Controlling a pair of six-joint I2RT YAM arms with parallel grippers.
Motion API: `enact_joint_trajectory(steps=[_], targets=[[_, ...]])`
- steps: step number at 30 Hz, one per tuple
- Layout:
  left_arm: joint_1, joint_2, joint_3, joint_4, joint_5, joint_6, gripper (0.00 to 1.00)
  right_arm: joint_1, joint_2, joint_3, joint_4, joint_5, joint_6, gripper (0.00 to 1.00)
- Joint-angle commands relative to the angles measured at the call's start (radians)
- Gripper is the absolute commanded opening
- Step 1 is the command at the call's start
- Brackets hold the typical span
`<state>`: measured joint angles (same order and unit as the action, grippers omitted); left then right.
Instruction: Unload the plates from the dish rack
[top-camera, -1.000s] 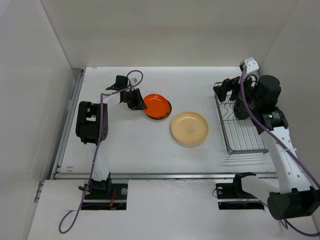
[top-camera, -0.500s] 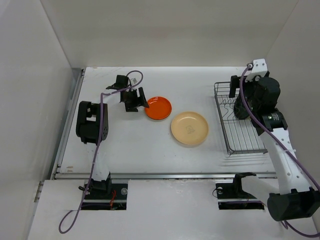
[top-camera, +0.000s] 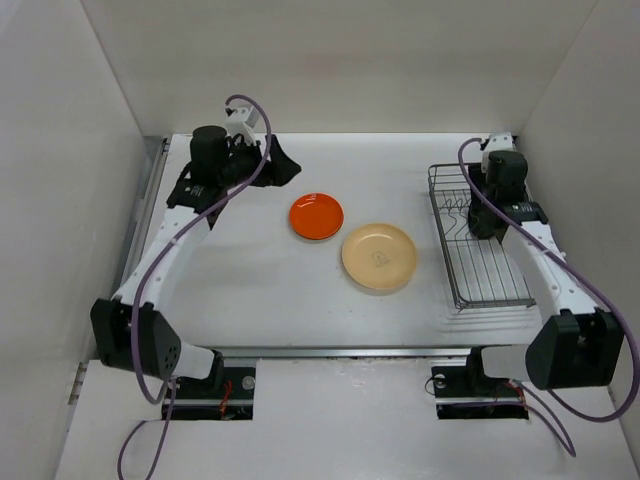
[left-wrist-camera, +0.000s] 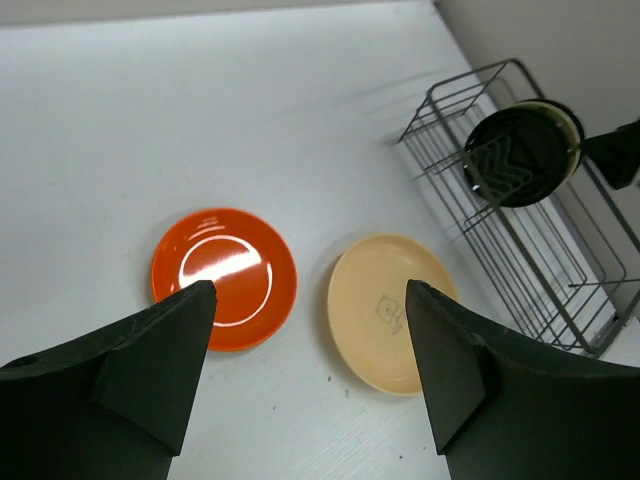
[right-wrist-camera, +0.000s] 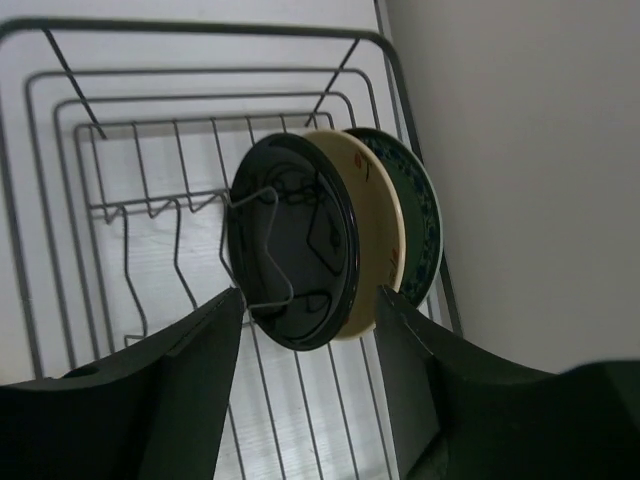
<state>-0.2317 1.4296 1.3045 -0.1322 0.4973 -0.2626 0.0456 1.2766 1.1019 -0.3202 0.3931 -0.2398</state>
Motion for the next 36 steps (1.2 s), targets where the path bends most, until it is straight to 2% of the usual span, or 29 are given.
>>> enact_joint_trajectory(steps=[1, 9, 23, 31, 36], targets=[[0.005, -0.057, -0.054, 0.085, 0.041, 0.011, 0.73, -0.024, 0.024, 0.009, -0.019, 0.047, -0.007, 0.59], [0.005, -0.069, -0.054, 0.094, 0.050, -0.007, 0.73, -0.078, 0.113, 0.009, -0.028, 0.070, -0.007, 0.54], [0.005, -0.069, -0.054, 0.094, 0.050, -0.007, 0.73, -0.096, 0.202, 0.000, -0.037, 0.070, -0.049, 0.46], [0.005, -0.069, -0.054, 0.085, 0.050, -0.007, 0.73, -0.105, 0.242, 0.000, -0.028, 0.099, -0.049, 0.46], [0.005, -0.069, -0.054, 0.085, 0.050, -0.007, 0.73, -0.105, 0.251, -0.010, -0.019, 0.109, -0.058, 0.41]])
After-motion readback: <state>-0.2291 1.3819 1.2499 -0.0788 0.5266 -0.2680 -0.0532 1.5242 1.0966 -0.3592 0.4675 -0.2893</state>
